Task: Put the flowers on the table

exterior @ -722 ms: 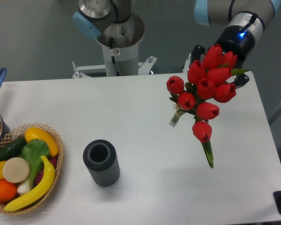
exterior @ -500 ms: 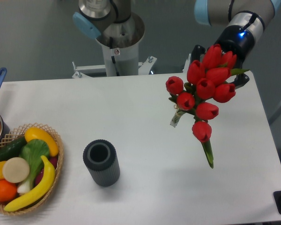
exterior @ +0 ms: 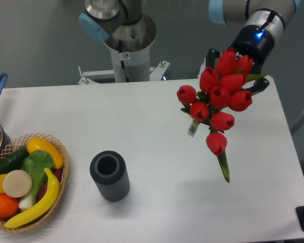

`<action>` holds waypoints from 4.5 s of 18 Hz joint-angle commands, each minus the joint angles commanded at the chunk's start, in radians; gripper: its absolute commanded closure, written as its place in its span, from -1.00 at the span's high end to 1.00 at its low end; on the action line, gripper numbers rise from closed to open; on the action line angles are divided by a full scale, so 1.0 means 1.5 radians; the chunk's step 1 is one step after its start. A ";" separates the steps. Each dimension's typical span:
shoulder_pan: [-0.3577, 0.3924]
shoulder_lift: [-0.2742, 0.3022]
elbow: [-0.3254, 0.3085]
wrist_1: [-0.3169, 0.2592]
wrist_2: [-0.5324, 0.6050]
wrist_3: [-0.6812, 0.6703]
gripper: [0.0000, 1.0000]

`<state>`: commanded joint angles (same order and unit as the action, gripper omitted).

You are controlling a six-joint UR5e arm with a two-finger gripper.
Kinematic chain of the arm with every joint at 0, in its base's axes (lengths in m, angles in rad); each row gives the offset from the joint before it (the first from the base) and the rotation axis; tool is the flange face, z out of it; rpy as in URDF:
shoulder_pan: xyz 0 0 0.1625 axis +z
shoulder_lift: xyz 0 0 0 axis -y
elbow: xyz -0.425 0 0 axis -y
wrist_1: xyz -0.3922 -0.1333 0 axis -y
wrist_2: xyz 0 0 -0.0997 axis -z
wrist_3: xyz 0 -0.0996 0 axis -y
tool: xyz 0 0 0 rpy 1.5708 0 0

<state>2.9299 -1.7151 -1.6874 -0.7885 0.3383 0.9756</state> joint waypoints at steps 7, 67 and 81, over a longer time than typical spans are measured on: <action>-0.005 0.054 -0.019 -0.002 0.224 0.007 -0.36; -0.138 -0.048 0.089 -0.178 0.659 0.226 1.00; 0.023 0.005 0.131 -0.436 0.617 0.654 1.00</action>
<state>2.9651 -1.7073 -1.4910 -1.4419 1.2640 1.9572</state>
